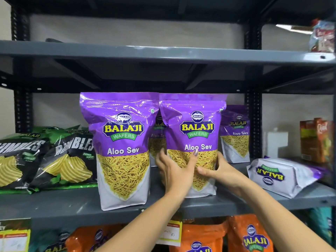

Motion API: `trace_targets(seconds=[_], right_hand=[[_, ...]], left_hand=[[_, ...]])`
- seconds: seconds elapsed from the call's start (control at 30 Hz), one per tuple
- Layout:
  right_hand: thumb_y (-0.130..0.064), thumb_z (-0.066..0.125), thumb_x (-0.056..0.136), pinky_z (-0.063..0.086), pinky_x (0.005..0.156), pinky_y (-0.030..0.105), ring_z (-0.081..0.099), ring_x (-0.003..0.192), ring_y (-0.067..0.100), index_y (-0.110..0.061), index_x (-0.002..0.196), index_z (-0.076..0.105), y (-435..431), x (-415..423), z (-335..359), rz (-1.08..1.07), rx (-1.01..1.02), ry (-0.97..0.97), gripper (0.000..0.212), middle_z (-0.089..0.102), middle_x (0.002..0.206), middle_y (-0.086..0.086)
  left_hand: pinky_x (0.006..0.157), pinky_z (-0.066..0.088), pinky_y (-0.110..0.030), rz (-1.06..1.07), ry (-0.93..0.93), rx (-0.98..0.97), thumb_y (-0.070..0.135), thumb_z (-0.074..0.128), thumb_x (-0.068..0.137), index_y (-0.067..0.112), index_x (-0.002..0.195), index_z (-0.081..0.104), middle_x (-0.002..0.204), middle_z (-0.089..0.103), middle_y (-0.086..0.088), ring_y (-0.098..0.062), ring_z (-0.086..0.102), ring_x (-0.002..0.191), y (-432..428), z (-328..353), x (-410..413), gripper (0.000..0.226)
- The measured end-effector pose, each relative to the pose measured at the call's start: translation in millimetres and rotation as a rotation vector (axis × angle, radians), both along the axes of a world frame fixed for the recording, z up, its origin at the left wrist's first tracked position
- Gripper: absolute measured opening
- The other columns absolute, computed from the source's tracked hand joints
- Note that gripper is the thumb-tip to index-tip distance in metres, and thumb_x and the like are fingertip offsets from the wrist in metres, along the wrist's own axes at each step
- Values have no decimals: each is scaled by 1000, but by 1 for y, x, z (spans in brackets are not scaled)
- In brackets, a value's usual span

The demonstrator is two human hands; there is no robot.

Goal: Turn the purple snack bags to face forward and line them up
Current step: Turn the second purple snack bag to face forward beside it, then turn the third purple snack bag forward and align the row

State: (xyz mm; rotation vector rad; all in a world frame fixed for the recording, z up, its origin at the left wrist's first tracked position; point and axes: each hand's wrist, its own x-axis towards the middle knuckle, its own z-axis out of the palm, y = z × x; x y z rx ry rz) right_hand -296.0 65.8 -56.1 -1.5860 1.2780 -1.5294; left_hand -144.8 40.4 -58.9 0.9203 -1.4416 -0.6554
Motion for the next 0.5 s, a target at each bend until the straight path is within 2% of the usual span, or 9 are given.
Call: trace_targets(seconds=[0.07, 0.1, 0.17, 0.2, 0.27, 0.33, 0.4, 0.43, 0.5], right_hand=[[-54, 87, 44, 43, 107, 40, 56, 124, 14, -34, 148, 17, 11, -2, 6, -98, 2, 81, 127, 53, 139, -1], [-58, 85, 47, 41, 108, 42, 55, 124, 16, -38, 148, 14, 19, -6, 10, -178, -15, 90, 125, 51, 139, 0], [-48, 83, 59, 49, 98, 40, 61, 110, 16, -25, 146, 31, 39, -24, 24, -348, -116, 28, 103, 58, 124, 4], [-35, 80, 68, 56, 85, 35, 66, 96, 13, -16, 136, 45, 51, -36, 31, -429, -191, 10, 79, 64, 111, 7], [-19, 74, 78, 56, 62, 26, 70, 68, 8, -9, 107, 65, 75, -63, 40, -660, -277, 82, 31, 69, 88, 12], [-21, 68, 80, 54, 67, 31, 72, 74, 19, -14, 88, 67, 93, -96, 41, -951, -266, 236, 11, 72, 85, 14], [-29, 61, 82, 49, 81, 37, 66, 94, 31, -16, 85, 62, 106, -123, 38, -1163, -65, 444, 13, 72, 97, 15], [-34, 57, 85, 47, 83, 38, 64, 100, 34, -15, 88, 61, 106, -133, 34, -1179, 83, 513, 19, 71, 104, 17], [-52, 45, 87, 44, 83, 38, 61, 107, 36, -7, 98, 59, 104, -153, 24, -1107, 380, 545, 48, 67, 111, 22]], left_hand=[[117, 24, -46, 225, -57, -397, 66, 55, 79, 15, 147, 21, 157, 17, -9, -27, 24, 146, 27, -4, -7, 91], [119, 21, -45, 233, -76, -599, 64, 50, 83, 17, 145, 24, 156, 20, -9, -26, 23, 147, 38, -7, -12, 82], [118, 24, -40, 60, -97, -788, 52, 51, 88, 20, 140, 33, 151, 29, -5, -21, 27, 144, 55, -9, -26, 64], [117, 28, -35, -60, -103, -773, 46, 55, 88, 21, 136, 39, 147, 34, -2, -16, 31, 141, 62, -6, -34, 57], [110, 35, -26, -259, -103, -671, 38, 57, 85, 20, 125, 50, 133, 46, 5, -7, 43, 129, 66, 1, -51, 44], [100, 44, -28, -328, -104, -525, 34, 57, 82, 20, 113, 57, 115, 55, 6, -11, 55, 110, 61, 12, -77, 35], [94, 48, -35, -406, -98, -288, 28, 60, 81, 16, 109, 60, 108, 60, 2, -20, 61, 100, 45, 23, -107, 31], [94, 47, -33, -452, -96, -142, 23, 61, 83, 13, 109, 61, 110, 62, -3, -23, 61, 101, 38, 29, -119, 28], [84, 43, -25, -488, -102, 119, 19, 59, 87, 12, 102, 61, 113, 64, -12, -27, 60, 105, 24, 36, -145, 16]])
